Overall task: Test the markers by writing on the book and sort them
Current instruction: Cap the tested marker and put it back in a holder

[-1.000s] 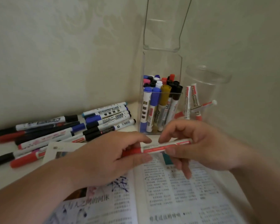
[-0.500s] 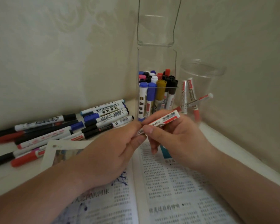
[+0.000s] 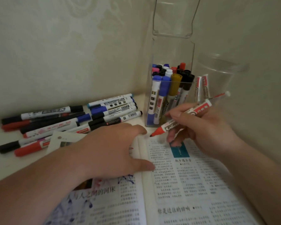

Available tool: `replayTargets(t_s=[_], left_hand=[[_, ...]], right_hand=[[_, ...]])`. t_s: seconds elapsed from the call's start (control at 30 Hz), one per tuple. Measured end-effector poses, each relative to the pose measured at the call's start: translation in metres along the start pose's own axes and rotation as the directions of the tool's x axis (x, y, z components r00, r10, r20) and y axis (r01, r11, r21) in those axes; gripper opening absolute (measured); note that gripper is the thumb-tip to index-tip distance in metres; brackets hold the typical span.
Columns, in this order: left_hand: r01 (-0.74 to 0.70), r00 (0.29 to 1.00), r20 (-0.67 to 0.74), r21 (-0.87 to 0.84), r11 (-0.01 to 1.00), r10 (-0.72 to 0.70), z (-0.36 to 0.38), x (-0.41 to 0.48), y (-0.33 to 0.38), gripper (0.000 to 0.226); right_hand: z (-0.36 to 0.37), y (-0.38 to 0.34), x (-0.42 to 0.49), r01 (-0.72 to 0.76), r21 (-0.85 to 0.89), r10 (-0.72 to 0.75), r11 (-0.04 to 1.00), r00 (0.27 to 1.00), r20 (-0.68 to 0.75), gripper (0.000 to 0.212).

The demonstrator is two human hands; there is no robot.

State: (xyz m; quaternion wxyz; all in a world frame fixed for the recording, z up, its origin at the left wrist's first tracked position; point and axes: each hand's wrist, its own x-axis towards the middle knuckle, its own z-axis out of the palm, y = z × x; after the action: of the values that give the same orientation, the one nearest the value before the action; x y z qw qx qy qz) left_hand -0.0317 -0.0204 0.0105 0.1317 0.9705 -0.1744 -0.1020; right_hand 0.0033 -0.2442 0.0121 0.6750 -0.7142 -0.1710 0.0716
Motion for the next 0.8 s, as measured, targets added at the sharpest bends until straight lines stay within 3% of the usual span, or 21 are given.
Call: replayTargets(t_s=[0.07, 0.1, 0.27, 0.43, 0.67, 0.8], left_hand=[[0.0, 1.0, -0.002, 0.008, 1.0, 0.0, 0.0, 0.0, 0.0, 0.08], [0.003, 1.0, 0.0, 0.014, 1.0, -0.003, -0.001, 0.0, 0.0, 0.08], [0.068, 0.998, -0.001, -0.016, 0.998, -0.068, 0.001, 0.003, -0.003, 0.099], [0.064, 0.998, -0.018, -0.003, 0.998, -0.064, 0.003, 0.004, -0.004, 0.1], [0.078, 0.996, -0.032, 0.004, 0.997, -0.078, 0.007, 0.007, -0.004, 0.1], [0.08, 0.996, -0.031, 0.001, 0.997, -0.08, 0.007, 0.006, -0.004, 0.102]], right_hand=[[0.006, -0.002, -0.003, -0.051, -0.023, 0.054, 0.998, 0.988, 0.144, 0.018], [0.009, -0.003, -0.003, -0.049, -0.065, 0.059, 0.997, 0.987, 0.151, 0.017], [0.009, 0.008, 0.006, -0.001, -0.164, 0.008, 0.986, 0.999, 0.042, 0.014], [0.011, 0.009, 0.004, 0.004, -0.338, 0.034, 0.941, 0.994, 0.107, 0.008], [0.014, 0.013, 0.008, -0.054, -0.378, 0.083, 0.924, 0.995, 0.061, 0.009], [0.014, 0.013, 0.007, -0.075, -0.307, 0.09, 0.949, 0.995, 0.034, 0.009]])
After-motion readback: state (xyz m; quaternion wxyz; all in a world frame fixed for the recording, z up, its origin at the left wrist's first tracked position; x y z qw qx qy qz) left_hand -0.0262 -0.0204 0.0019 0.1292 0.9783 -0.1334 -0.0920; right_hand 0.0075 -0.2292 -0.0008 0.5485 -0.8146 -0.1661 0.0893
